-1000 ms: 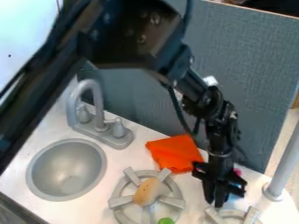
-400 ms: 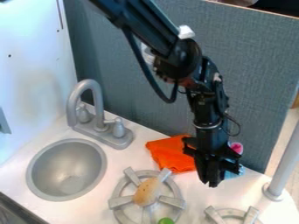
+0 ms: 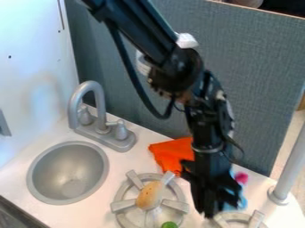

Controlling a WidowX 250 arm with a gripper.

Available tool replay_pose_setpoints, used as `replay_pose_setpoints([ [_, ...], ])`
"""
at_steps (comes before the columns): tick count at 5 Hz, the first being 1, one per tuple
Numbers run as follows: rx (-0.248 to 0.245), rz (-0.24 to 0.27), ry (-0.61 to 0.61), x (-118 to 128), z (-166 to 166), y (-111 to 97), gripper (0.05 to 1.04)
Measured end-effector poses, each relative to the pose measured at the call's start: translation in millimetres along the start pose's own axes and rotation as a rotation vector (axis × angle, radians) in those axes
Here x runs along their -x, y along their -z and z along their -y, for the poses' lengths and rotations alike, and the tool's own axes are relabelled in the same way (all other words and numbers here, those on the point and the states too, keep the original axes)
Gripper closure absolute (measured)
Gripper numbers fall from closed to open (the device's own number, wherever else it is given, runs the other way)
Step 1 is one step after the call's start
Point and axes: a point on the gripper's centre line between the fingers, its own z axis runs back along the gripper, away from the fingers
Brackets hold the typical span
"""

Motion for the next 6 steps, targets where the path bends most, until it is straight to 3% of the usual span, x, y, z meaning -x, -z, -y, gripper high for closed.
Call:
replay_pose_setpoints([
  [1, 0.015, -0.069, 0.043, 4.7, 11.7, 32.8, 0.855],
  [4, -0.082, -0.156, 0.021, -18.0, 13.3, 80.0, 0.855],
  [5, -0.099, -0.174, 0.002, -17.7, 13.1, 80.6, 0.774],
  [6, -0.120, -0.186, -0.006, -14.0, 9.3, 81.3, 0.519],
])
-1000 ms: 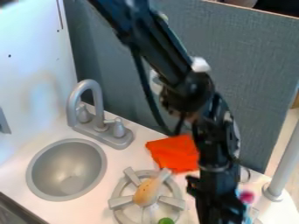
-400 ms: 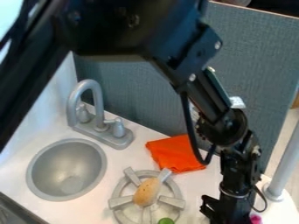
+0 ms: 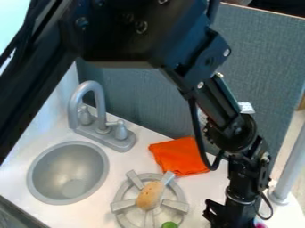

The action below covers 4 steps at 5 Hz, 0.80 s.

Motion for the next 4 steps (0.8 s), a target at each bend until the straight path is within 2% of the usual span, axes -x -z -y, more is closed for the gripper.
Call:
replay_pose_setpoints([
  [1, 0.005, 0.036, -0.007, 10.0, 2.0, -14.2, 0.212],
  [2, 0.020, 0.095, 0.006, 13.9, 7.1, -35.3, 0.067],
  [3, 0.010, 0.139, -0.020, 29.2, 2.5, -52.1, 0.073],
  [4, -0.053, 0.177, -0.048, 56.0, -10.0, -71.1, 0.074],
])
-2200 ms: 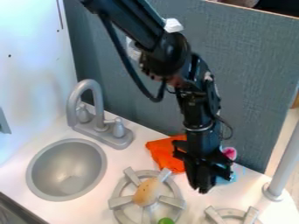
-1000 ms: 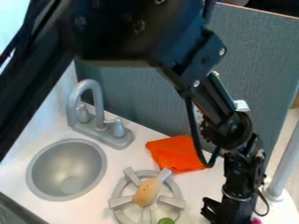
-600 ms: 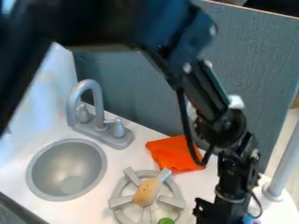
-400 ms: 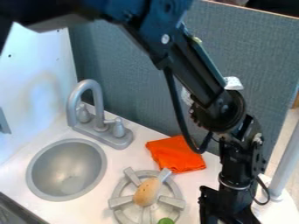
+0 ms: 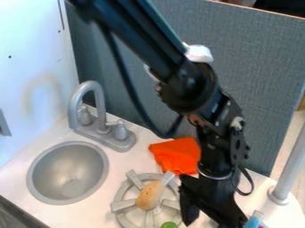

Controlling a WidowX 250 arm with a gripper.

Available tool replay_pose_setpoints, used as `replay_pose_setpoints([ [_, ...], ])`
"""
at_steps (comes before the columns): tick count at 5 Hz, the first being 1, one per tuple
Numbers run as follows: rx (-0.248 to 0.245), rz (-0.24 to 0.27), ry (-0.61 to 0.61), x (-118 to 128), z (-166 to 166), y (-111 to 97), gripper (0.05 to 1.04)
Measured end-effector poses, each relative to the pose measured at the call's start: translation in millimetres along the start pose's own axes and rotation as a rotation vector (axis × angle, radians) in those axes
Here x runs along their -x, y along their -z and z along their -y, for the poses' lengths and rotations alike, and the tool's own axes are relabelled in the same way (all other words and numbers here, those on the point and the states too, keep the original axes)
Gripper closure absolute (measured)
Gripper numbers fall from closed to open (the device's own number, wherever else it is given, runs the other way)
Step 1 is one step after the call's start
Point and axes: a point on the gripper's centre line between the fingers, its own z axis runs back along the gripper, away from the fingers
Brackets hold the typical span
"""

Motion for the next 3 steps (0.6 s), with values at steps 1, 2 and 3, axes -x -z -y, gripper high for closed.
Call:
replay_pose_setpoints([
  [1, -0.120, 0.024, -0.020, 24.9, -15.6, -16.6, 0.075],
  [2, -0.162, 0.045, -0.026, 40.3, -19.7, -25.7, 0.075],
  [3, -0.172, 0.032, -0.017, 41.7, -24.6, -25.9, 0.075],
])
